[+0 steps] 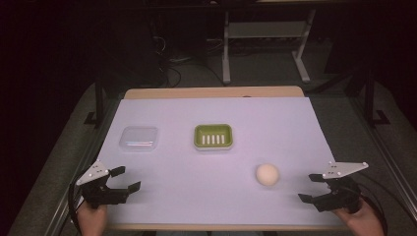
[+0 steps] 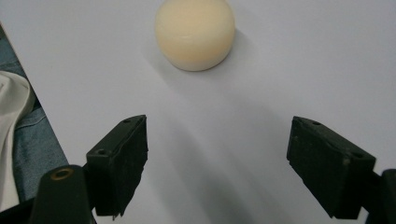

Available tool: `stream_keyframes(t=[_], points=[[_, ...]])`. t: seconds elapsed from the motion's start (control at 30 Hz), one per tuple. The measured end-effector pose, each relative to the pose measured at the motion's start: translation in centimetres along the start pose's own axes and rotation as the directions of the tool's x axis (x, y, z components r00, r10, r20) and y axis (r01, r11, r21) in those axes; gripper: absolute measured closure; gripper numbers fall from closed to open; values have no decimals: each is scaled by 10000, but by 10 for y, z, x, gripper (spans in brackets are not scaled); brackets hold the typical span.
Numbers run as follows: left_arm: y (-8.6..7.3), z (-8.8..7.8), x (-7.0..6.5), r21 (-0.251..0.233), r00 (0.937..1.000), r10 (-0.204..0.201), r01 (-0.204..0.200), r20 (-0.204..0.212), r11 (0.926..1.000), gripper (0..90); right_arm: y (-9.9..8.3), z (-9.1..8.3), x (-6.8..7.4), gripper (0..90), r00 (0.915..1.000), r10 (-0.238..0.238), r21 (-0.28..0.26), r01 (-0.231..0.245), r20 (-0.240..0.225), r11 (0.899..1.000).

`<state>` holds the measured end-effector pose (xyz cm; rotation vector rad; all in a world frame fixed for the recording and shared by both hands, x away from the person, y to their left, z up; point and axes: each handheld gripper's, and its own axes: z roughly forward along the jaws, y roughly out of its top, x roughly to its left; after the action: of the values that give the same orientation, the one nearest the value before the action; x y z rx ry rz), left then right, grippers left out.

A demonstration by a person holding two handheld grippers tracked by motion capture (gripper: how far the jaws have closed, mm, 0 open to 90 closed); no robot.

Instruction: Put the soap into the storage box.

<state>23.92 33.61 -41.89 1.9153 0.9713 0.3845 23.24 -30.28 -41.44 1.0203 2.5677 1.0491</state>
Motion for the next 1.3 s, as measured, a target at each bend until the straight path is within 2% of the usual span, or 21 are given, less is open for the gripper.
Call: stream_keyframes(t=[0.23, 0.47, 0.8, 0.93, 1.2, 1.3], points=[[1, 1, -2, -64, 9999, 94, -93, 100, 9999, 130, 15, 5, 6, 178, 9996, -278, 357, 277, 25, 9990], [2, 1, -4, -125, 9997, 159, -157, 160, 9998, 130, 35, 17, 10, 168, 9984, -529, 752, 542, -196, 9957], [1, -1, -2, -90, 9998, 171, -170, 108, 9998, 130, 43, 27, 6, 163, 9982, -372, 1109, 422, -472, 9929], [2, -2, -3, -162, 9997, 242, -241, 92, 9996, 130, 46, 31, 7, 161, 9977, -457, 1128, 511, -504, 9923], [2, -3, -5, -243, 9989, 415, -410, 208, 9989, 130, 64, 43, 9, 156, 9956, -787, 1420, 853, -515, 9862], [2, -3, -3, -267, 9992, 339, -333, 200, 9991, 130, 69, 47, 9, 156, 9941, -874, 1494, 962, -647, 9841]])
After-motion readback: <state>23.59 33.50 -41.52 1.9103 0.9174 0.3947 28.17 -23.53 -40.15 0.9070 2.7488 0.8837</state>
